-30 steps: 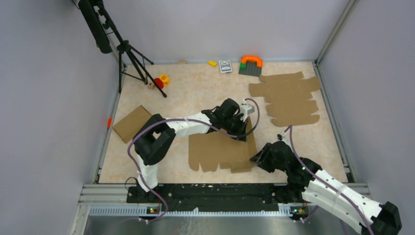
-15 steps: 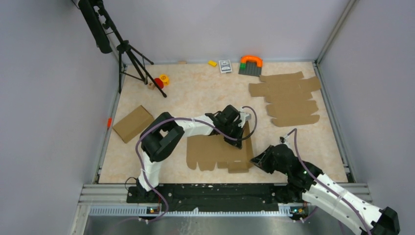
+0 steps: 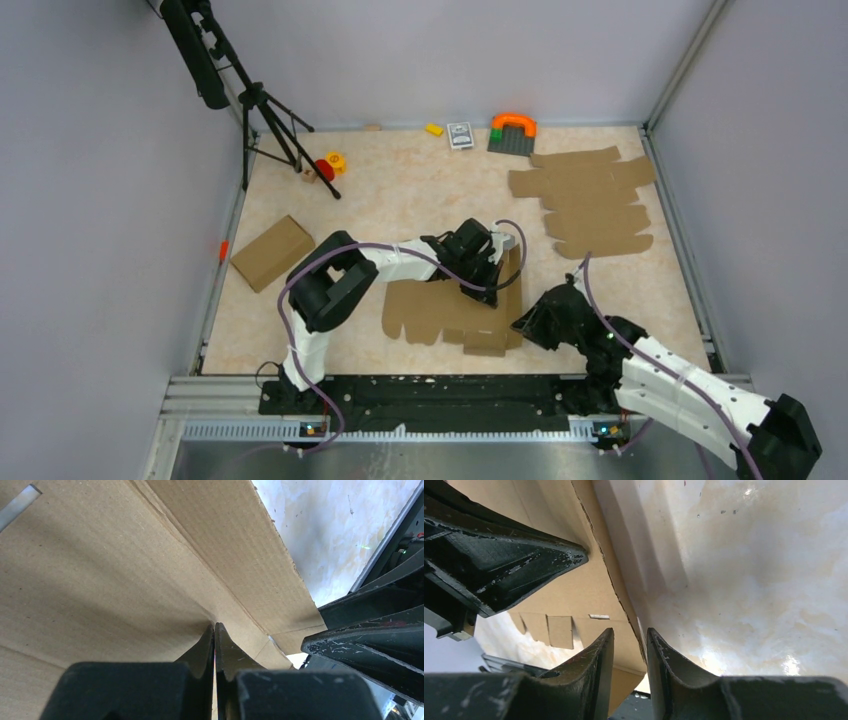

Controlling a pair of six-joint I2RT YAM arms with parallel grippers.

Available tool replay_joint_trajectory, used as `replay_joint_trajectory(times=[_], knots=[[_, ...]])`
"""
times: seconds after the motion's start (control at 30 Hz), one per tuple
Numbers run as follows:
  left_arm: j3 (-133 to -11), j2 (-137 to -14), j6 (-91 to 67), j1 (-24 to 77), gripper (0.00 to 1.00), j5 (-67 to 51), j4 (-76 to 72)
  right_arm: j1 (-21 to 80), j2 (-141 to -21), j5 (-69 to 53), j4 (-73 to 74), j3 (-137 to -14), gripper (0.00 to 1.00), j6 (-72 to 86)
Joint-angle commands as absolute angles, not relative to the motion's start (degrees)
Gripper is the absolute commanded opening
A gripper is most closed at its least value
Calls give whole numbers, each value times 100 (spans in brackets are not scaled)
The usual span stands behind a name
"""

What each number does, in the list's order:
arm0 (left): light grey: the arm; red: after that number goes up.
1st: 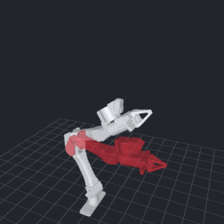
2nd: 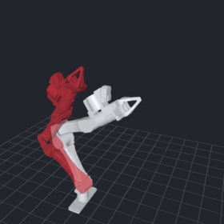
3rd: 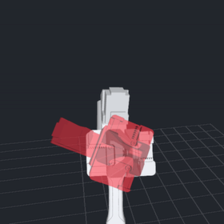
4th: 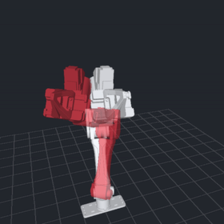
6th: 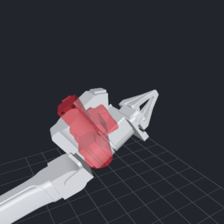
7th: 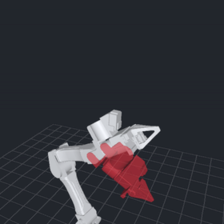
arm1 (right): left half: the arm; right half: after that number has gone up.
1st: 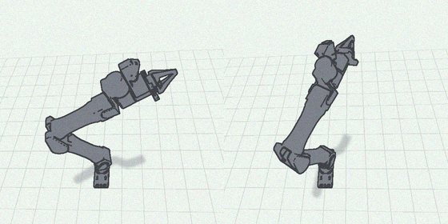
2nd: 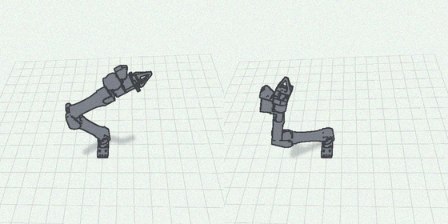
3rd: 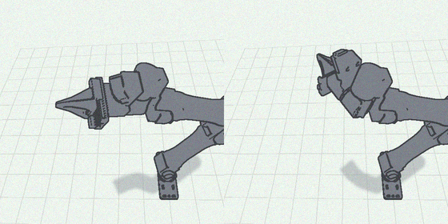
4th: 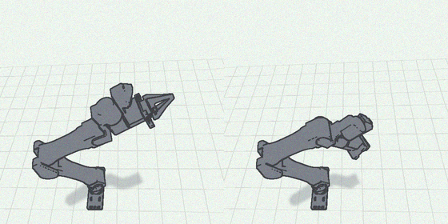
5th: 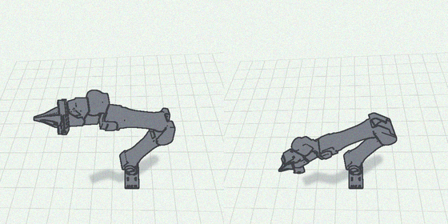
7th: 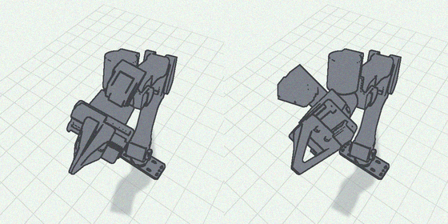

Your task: Fold the paper box

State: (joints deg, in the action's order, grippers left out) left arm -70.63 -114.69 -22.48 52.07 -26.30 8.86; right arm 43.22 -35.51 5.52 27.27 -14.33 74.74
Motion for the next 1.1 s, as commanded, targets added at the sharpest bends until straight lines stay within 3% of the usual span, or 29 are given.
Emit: replay_joint_trajectory(times=[0.0, 0.47, 0.67, 0.9, 0.97, 1.03, 1.07], knots=[[-6871, -11448, -2219, 5273, 0, -2383, 1059, 4280, -3813, 615, 3334, -1862, 31, 6942], [-6676, -11341, -2382, 5273, 0, -2195, 914, 4280, -3443, -416, 2612, -1092, 28, 8507], [-6612, -11281, -2383, 5273, 0, -2179, 897, 4259, -3244, 139, 2754, -1173, 19, 8954], [-6584, -11289, -2373, 5273, 0, -2182, 875, 4201, -2995, 280, 2750, -1108, 26, 9619], [-6591, -11311, -2386, 5273, 0, -2207, 863, 4199, -2971, 188, 2427, -970, 19, 9689], [-6587, -11312, -2391, 5273, 0, -2214, 861, 4192, -3035, 134, 2264, -907, 1, 9679], [-6591, -11316, -2391, 5273, 0, -2209, 861, 4190, -3104, 142, 2322, -924, 0, 9650]])
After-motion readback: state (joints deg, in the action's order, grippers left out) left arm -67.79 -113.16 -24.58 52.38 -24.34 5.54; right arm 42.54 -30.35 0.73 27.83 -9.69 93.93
